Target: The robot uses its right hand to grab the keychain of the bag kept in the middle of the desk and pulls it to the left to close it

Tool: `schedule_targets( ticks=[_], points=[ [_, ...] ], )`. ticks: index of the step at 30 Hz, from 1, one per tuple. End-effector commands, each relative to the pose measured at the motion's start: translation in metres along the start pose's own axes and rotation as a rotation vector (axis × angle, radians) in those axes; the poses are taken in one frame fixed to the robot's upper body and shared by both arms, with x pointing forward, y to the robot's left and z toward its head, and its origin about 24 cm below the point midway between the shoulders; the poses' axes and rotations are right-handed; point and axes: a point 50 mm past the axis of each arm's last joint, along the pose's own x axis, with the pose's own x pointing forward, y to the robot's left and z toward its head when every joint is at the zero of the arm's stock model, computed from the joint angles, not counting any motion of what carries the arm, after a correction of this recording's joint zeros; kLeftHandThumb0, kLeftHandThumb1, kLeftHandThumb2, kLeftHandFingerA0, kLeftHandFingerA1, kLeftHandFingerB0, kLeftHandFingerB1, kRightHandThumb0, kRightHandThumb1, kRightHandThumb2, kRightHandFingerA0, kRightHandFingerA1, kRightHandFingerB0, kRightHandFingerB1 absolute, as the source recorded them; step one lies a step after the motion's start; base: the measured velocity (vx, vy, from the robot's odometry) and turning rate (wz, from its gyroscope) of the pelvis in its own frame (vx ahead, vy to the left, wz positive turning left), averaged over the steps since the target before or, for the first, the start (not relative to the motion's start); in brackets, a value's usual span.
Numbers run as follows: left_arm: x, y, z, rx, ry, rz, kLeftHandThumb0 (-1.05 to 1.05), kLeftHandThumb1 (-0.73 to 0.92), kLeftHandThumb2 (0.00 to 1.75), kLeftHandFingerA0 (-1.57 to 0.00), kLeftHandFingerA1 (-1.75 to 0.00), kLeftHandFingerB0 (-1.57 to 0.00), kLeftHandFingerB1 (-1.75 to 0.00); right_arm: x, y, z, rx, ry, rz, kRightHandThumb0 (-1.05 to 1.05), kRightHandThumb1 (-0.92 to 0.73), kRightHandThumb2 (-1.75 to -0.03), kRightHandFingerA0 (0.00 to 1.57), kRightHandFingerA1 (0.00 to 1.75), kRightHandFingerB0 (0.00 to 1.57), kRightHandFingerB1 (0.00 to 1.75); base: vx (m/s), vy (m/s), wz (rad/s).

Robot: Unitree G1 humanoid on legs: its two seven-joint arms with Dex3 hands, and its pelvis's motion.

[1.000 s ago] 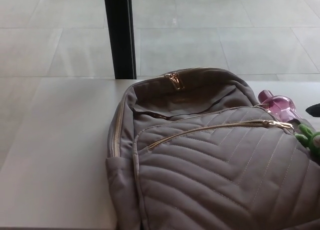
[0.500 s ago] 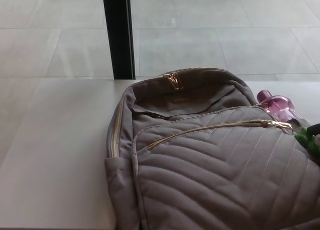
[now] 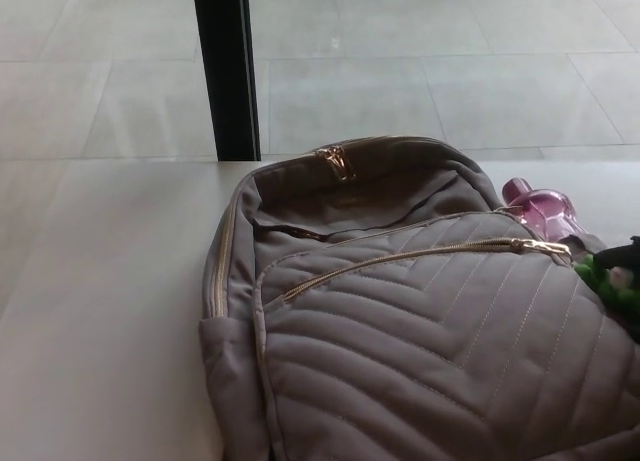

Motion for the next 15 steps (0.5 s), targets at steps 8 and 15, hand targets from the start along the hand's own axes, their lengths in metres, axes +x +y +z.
schedule_targets(
  ticks=[8,15],
  points=[
    [-0.002,0.005,0.005,0.051,-0.052,0.001,-0.96,0.65,0.78,-0.78,-1.2,-0.53,-1.05,0.005,0.018,0.006,-0.06,-0.047,-0.024,-0.11,-0.77,-0.66,0.82,1.61,0.72,0.51,0.0,0.0,0.0],
    [-0.002,0.006,0.005,0.045,-0.052,-0.013,-0.98,0.64,0.79,-0.77,-1.2,-0.56,-1.07,-0.006,0.018,-0.02,-0.116,0.066,0.04,-0.12,-0.65,-0.93,0.85,1.4,0.94,0.69,0.0,0.0,0.0]
  ],
)
